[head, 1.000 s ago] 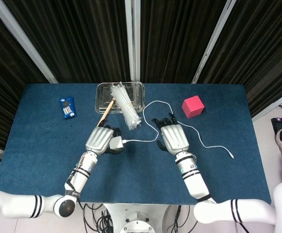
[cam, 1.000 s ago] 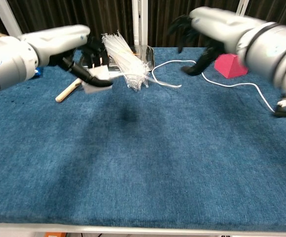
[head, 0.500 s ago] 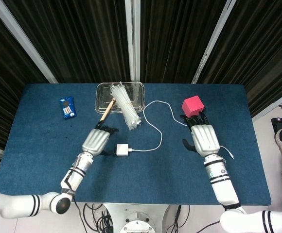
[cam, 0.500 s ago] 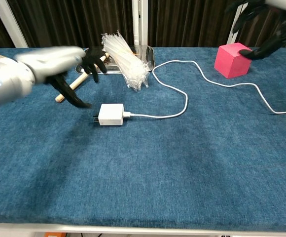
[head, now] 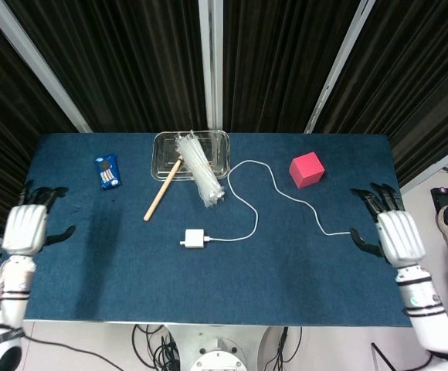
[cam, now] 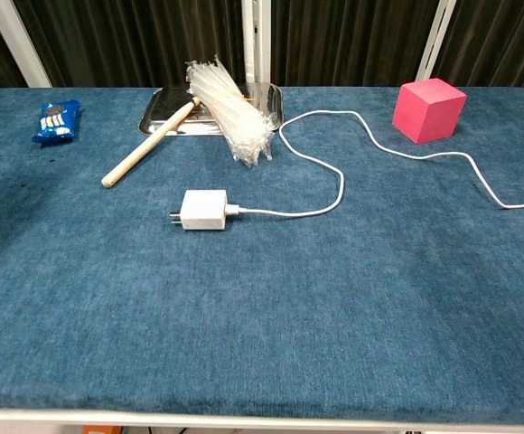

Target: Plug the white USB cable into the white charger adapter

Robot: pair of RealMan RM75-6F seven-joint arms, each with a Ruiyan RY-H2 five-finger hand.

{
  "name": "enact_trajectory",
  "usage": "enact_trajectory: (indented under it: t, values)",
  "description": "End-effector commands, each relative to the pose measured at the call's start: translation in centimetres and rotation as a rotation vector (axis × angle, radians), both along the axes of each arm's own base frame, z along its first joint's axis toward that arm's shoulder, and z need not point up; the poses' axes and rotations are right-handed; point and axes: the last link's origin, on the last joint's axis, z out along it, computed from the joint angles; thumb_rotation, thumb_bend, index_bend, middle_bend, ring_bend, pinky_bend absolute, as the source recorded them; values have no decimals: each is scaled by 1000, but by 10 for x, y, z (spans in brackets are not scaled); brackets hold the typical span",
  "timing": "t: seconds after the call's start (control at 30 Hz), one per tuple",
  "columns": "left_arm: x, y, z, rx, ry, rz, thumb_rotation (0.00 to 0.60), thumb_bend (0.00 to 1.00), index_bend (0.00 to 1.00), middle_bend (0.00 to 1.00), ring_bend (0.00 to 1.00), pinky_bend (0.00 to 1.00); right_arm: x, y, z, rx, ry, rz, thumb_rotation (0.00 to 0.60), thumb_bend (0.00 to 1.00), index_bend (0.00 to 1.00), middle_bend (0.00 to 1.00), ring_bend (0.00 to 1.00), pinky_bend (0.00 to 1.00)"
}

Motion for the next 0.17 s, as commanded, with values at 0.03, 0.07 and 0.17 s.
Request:
enact_trajectory:
  t: [0.03, 0.07, 0.17]
  values:
    - [-35, -48, 21, 10, 5, 73, 600, 153, 221, 285, 169, 11, -34, 32, 12, -21, -12, -50, 600, 282, 153, 195, 57, 0]
    - [-37, -56, 20, 10, 0, 83, 600, 154, 222, 285, 169, 9, -38, 37, 12, -21, -21, -57, 600, 282, 153, 194, 57, 0]
    - [-43, -77, 16, 14, 1, 106, 600, 153, 224, 285, 169, 6, -45, 49, 11, -29, -24, -65, 600, 282, 153, 193, 57, 0]
